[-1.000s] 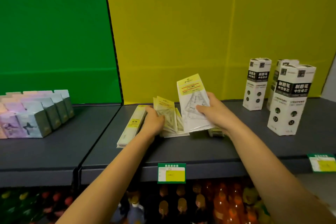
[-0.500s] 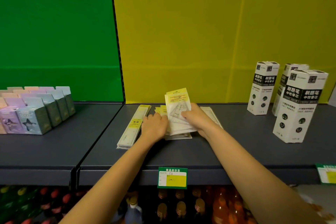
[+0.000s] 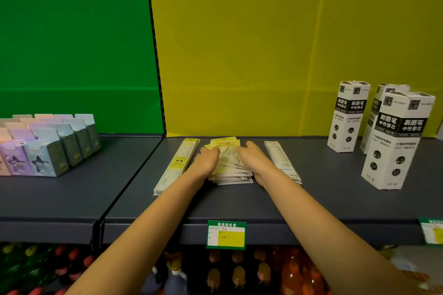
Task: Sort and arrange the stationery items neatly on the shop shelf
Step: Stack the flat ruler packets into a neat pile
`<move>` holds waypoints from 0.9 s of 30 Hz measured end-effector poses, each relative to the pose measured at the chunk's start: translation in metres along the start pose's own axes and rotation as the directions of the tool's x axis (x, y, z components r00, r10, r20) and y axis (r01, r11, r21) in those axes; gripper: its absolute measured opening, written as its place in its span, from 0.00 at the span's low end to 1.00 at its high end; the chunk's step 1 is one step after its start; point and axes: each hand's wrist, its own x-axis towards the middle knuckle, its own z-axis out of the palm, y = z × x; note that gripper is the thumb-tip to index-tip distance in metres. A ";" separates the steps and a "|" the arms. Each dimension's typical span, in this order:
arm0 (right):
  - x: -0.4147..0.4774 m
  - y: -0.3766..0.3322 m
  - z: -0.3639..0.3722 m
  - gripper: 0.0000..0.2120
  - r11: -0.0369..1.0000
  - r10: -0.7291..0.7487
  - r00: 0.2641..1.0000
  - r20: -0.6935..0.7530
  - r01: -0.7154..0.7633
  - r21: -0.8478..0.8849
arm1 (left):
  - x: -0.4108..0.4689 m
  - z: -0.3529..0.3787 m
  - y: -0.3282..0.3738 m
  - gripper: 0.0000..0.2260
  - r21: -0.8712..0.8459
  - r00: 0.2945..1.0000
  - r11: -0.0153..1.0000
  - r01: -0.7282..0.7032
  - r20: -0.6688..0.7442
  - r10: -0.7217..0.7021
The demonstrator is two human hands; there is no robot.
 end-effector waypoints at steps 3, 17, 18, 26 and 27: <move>-0.004 0.001 -0.004 0.25 0.992 0.052 0.998 0.038 -0.056 0.110 | 0.003 0.002 0.002 0.24 -0.088 1.000 0.996 0.025 -0.008 -0.026; 0.015 -0.011 -0.008 0.26 0.985 0.063 0.995 0.083 -0.075 0.153 | 0.014 0.003 0.017 0.25 -0.330 0.996 0.940 0.083 -0.005 -0.090; 0.017 -0.012 -0.007 0.26 0.986 0.067 0.995 0.073 -0.077 0.147 | 0.014 0.004 0.020 0.25 -0.328 0.995 0.940 0.091 -0.004 -0.097; 0.020 -0.016 0.000 0.26 0.989 0.092 0.993 0.075 -0.100 0.108 | 0.020 0.013 0.024 0.24 -0.347 0.997 0.936 0.054 -0.039 -0.072; 0.019 -0.016 0.001 0.26 0.988 0.095 0.992 0.082 -0.104 0.117 | 0.021 0.012 0.022 0.24 -0.368 0.997 0.929 0.050 -0.033 -0.066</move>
